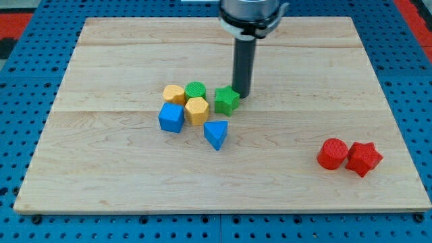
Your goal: Push the red circle into the green star
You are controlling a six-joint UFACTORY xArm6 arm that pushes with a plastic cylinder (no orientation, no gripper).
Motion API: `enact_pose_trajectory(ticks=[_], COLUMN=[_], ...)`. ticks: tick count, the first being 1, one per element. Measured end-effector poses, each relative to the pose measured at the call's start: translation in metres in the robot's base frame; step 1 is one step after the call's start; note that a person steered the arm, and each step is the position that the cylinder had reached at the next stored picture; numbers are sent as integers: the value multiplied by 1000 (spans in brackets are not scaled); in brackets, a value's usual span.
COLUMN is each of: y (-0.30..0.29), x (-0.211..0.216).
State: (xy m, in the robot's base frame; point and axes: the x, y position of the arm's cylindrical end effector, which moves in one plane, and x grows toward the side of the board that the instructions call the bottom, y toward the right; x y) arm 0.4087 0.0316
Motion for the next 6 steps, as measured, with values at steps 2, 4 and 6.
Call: enact_pose_trajectory(ticks=[2,4,6], y=[228,260,132], x=[31,116,105])
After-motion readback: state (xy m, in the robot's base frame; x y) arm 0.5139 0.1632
